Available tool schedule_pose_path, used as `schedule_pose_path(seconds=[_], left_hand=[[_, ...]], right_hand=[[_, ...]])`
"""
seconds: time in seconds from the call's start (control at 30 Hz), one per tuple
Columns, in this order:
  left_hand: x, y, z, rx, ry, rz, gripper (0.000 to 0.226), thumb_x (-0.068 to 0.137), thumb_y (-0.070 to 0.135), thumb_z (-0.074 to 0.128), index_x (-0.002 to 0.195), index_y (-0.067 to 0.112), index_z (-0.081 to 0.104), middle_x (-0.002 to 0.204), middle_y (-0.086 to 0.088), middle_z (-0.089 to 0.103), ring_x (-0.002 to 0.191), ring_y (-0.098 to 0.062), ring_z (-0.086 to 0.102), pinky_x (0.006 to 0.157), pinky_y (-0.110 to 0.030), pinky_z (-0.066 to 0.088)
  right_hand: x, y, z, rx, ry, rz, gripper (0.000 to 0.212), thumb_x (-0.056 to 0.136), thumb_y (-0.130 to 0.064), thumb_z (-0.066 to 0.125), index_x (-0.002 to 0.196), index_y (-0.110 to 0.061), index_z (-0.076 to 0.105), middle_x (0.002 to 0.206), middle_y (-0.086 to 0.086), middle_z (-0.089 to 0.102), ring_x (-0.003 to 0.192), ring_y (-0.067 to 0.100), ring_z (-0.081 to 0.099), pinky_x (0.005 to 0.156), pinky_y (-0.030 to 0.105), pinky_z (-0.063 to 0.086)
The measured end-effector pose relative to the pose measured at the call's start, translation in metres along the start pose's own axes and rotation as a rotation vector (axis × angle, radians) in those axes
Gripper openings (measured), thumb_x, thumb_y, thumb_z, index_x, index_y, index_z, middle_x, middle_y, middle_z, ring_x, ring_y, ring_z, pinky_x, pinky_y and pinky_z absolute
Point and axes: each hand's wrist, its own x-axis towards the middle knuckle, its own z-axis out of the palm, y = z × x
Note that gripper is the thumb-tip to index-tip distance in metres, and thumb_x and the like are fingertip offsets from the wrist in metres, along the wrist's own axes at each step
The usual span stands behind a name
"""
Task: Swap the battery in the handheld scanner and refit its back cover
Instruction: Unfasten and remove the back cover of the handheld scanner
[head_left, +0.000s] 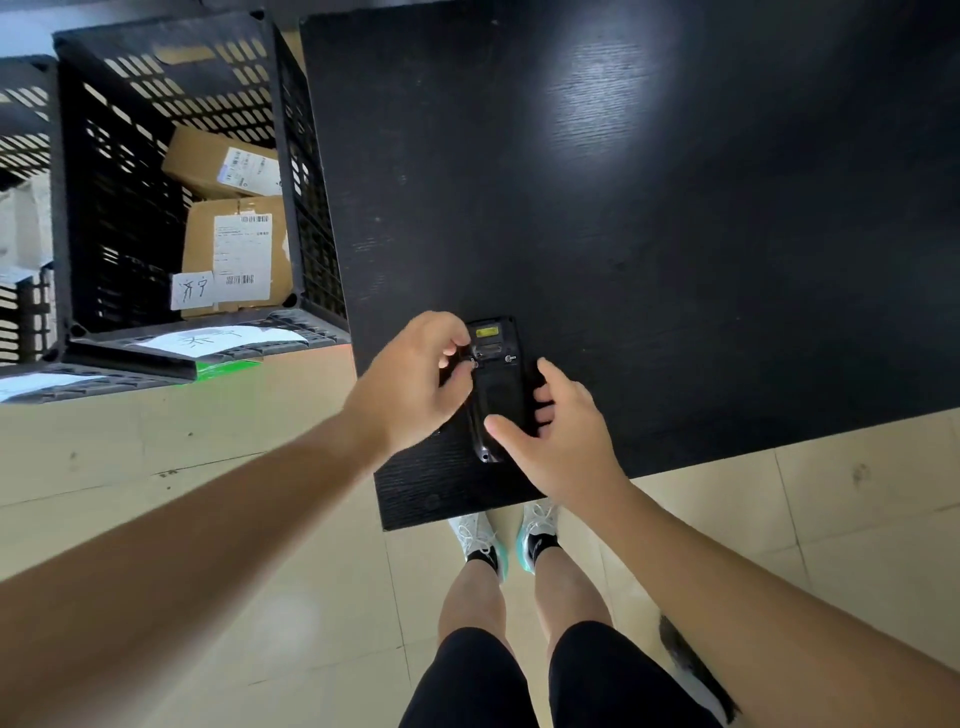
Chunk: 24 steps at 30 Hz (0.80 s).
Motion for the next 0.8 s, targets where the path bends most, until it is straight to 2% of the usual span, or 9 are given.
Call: schedule_pose_path(seconds=[0.03,0.1,0.2,0.33,0.43,0.6,0.8], left_hand=[[-0.015,0.010,0.012,-0.095,0.084,-0.149,0.034,0.086,0.020,0.068,0.117,0.015,0.054,0.107,0.005,0.052,0.092,-0.011,0.053,0.082,-0.025,0.047],[-0.034,0.031,0.037,-0.184,0.157,-0.378,0.060,0.080,0.028,0.074,0.132,0.017,0.044,0.120,0.002,0.046,0.108,-0.014,0.050,0.095,-0.029,0.045],[-0.041,0.059,0.068,-0.201,0.227,-0.551,0.082,0.078,0.032,0.075,0.144,0.012,0.031,0.134,-0.005,0.039,0.127,-0.024,0.039,0.109,-0.038,0.038],[-0.034,0.078,0.088,-0.178,0.294,-0.675,0.094,0.080,0.039,0.075,0.151,0.009,0.022,0.143,-0.007,0.032,0.133,-0.027,0.031,0.110,-0.039,0.032],[-0.034,0.077,0.098,-0.121,0.305,-0.685,0.097,0.081,0.042,0.074,0.154,0.011,0.017,0.143,-0.005,0.032,0.132,-0.024,0.031,0.109,-0.039,0.034],[-0.037,0.072,0.102,-0.105,0.331,-0.672,0.097,0.081,0.045,0.073,0.155,0.016,0.017,0.137,-0.003,0.035,0.127,-0.019,0.033,0.107,-0.036,0.035],[-0.037,0.073,0.104,-0.072,0.334,-0.700,0.097,0.081,0.049,0.070,0.155,0.017,0.016,0.132,-0.003,0.038,0.123,-0.020,0.034,0.105,-0.036,0.037]], right_hand=[[0.005,0.000,-0.008,0.024,0.018,-0.018,0.072,0.079,-0.043,0.074,0.143,-0.026,0.044,0.116,-0.007,0.056,0.094,0.005,0.060,0.083,0.025,0.055],[0.018,0.001,-0.024,0.010,0.060,-0.115,0.043,0.083,-0.031,0.074,0.124,-0.024,0.062,0.099,-0.007,0.065,0.079,0.005,0.064,0.080,0.027,0.057],[0.043,-0.002,-0.040,-0.059,0.036,-0.262,0.018,0.086,-0.018,0.070,0.103,-0.021,0.070,0.088,-0.005,0.069,0.076,0.008,0.065,0.079,0.024,0.055],[0.069,-0.011,-0.047,-0.191,-0.114,-0.426,0.013,0.089,-0.017,0.068,0.101,-0.019,0.071,0.093,-0.006,0.066,0.077,0.006,0.063,0.069,0.016,0.051],[0.077,-0.009,-0.049,-0.293,-0.202,-0.531,0.011,0.092,-0.019,0.066,0.101,-0.018,0.071,0.095,-0.005,0.064,0.078,0.008,0.061,0.070,0.017,0.048],[0.083,-0.001,-0.053,-0.342,-0.262,-0.629,0.011,0.094,-0.019,0.064,0.101,-0.016,0.071,0.094,-0.007,0.060,0.080,0.009,0.059,0.069,0.010,0.041],[0.090,-0.006,-0.054,-0.412,-0.333,-0.685,0.009,0.095,-0.019,0.062,0.101,-0.018,0.068,0.093,-0.003,0.059,0.075,0.014,0.058,0.067,0.022,0.046]])
